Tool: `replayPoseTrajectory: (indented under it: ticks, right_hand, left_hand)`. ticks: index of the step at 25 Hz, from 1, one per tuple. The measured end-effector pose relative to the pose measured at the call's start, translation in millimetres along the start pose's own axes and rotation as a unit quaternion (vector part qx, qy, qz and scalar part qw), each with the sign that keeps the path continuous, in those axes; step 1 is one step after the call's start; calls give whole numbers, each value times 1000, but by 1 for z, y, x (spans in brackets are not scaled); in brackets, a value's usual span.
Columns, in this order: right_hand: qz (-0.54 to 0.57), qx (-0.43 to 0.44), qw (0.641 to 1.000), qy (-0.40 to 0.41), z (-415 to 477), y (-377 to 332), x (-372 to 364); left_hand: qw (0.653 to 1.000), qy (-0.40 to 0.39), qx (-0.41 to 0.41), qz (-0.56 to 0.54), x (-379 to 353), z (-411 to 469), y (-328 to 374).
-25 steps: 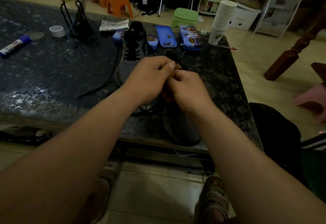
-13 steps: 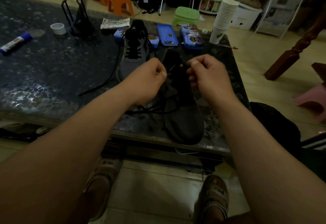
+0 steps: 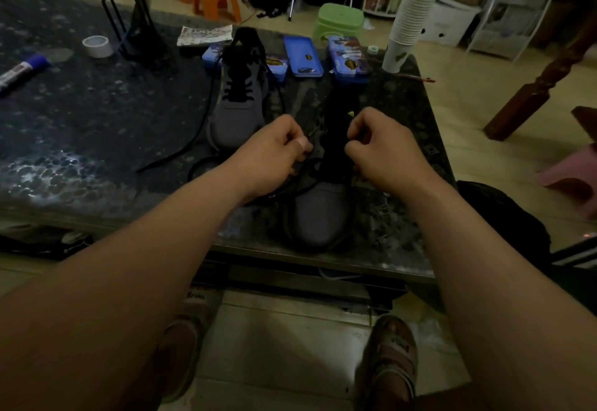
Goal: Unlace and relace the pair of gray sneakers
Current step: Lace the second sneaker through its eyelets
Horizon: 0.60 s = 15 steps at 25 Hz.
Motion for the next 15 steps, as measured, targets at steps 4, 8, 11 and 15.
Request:
replayPoseTrajectory:
  ticks: [4, 8, 11, 15]
  right_hand:
    - [33, -7, 998, 48, -1, -2, 2]
    - [12, -25, 998, -52, -8, -6, -16]
    - [29, -39, 996, -79, -8, -3, -23]
    - [74, -52, 991, -99, -6, 1, -26]
  left_hand:
    - [997, 22, -9, 73, 16, 1, -4]
    - [991, 17, -17, 128, 15, -4, 3]
    - [992, 12, -9, 124, 10, -1, 5]
    - [989, 4, -29, 145, 5, 4, 1]
Point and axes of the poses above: each hand's wrist, its own z-axis towards the middle knuckle, its own x-axis out of the back of the hand, y = z × x, the point moved 1 cm from there along z, towards the middle knuckle, and after that the axes turned 14 degrees about -x, right-handed, at the moved point
